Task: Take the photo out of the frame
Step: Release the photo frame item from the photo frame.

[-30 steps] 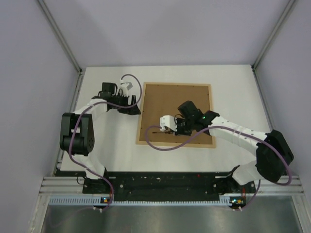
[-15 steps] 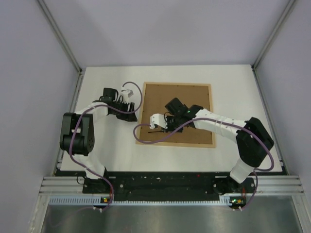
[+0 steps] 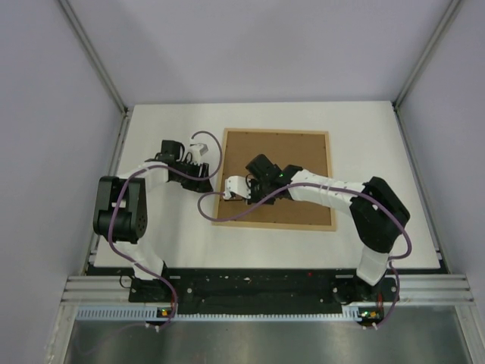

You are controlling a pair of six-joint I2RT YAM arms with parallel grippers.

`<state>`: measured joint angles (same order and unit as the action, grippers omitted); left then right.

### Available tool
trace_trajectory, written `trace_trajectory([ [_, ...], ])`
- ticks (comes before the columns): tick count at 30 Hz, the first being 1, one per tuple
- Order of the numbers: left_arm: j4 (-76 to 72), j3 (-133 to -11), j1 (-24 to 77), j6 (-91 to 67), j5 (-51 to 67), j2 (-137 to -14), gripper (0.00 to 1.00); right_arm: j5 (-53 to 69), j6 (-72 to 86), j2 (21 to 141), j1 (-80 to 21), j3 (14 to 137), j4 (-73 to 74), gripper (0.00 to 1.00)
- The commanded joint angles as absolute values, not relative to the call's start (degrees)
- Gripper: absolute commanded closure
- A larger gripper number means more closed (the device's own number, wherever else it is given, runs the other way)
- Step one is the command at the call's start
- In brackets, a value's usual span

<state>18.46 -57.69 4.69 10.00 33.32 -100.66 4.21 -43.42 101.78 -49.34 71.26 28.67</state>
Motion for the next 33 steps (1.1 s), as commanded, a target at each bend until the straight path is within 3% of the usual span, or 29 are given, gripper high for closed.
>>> trace_trajectory([
  [1, 18.2, -57.0, 4.7, 11.5, 34.1, -101.0, 0.43, 4.0, -42.1, 102.9, -50.3, 74.4, 25.3, 1.00],
  [33, 18.0, -56.1, 4.8, 11.0, 33.6, -99.7, 0.43, 7.6, -38.8, 103.8, -49.0, 79.5, 34.5, 1.00],
])
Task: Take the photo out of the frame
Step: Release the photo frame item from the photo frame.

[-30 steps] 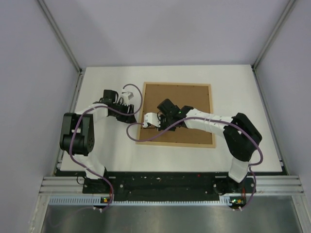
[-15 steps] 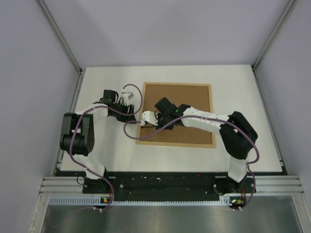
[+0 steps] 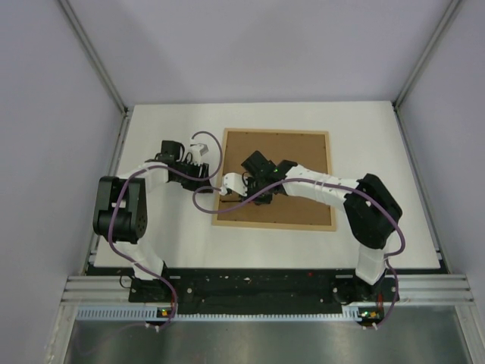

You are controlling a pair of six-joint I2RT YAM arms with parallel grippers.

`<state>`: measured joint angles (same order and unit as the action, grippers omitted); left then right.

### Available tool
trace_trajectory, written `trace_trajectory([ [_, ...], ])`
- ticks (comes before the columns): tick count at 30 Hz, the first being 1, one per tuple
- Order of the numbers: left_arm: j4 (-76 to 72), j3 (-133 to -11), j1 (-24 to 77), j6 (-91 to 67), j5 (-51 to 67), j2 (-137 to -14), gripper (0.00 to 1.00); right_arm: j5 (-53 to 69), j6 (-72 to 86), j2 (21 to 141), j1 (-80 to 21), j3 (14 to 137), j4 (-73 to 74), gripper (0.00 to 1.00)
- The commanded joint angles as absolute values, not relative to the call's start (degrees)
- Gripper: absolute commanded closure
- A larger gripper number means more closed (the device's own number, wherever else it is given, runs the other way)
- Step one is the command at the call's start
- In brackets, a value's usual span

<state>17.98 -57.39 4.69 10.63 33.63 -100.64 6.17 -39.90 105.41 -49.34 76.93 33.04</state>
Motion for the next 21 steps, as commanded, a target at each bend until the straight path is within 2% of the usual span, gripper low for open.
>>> trace_trajectory([
  [1, 18.1, -56.1, 4.8, 11.0, 33.7, -99.6, 0.43, 7.6, -38.8, 104.1, -49.0, 79.8, 34.7, 1.00],
  [21, 18.5, -55.5, 5.4, 11.6, 34.0, -98.6, 0.44, 8.0, -38.5, 106.8, -48.1, 82.4, 36.3, 1.00],
])
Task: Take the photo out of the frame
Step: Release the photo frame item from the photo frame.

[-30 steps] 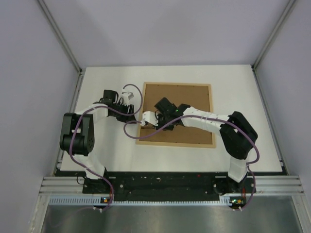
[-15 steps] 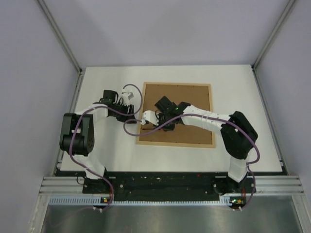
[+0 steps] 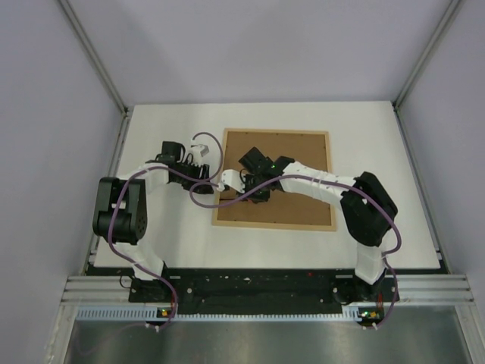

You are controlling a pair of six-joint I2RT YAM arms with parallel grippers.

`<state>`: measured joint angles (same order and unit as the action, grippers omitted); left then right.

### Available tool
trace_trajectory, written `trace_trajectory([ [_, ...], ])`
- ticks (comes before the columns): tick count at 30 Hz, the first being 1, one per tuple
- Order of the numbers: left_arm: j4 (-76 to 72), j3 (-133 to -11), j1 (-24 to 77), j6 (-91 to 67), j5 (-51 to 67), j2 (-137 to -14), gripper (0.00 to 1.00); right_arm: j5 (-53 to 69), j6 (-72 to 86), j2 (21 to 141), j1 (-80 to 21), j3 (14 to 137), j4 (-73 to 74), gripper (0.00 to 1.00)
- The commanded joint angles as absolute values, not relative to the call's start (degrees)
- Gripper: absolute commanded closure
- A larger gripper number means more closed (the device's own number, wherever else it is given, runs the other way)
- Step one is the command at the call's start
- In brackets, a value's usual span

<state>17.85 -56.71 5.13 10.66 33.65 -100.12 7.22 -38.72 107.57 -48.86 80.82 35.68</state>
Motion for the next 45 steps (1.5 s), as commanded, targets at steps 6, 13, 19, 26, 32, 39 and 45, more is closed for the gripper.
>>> trace_trajectory([
  [6, 18.5, -55.6, 5.4, 11.6, 33.9, -98.7, 0.44, 8.2, -38.8, 105.6, -47.1, 80.9, 36.7, 1.00],
  [13, 18.6, -55.6, 5.7, 11.7, 33.8, -98.5, 0.44, 9.1, -38.8, 107.0, -47.3, 81.8, 37.1, 1.00],
  [19, 18.8, -55.7, 5.8, 11.7, 33.7, -98.6, 0.44, 9.4, -39.7, 107.5, -47.9, 82.6, 37.9, 1.00],
  [26, 18.8, -55.7, 5.8, 11.7, 33.7, -98.8, 0.44, 9.3, -39.5, 108.3, -48.1, 83.2, 37.8, 1.00],
  [32, 18.8, -55.7, 5.9, 11.7, 33.6, -98.7, 0.44, 9.8, -39.3, 109.2, -48.8, 84.5, 37.8, 1.00],
  [39, 19.0, -55.6, 5.9, 12.0, 33.8, -98.5, 0.44, 9.5, -39.0, 110.0, -49.0, 85.4, 37.6, 1.00],
  [45, 19.5, -55.7, 6.6, 12.2, 33.6, -98.5, 0.44, 10.2, -38.6, 110.5, -49.0, 85.5, 36.8, 1.00],
])
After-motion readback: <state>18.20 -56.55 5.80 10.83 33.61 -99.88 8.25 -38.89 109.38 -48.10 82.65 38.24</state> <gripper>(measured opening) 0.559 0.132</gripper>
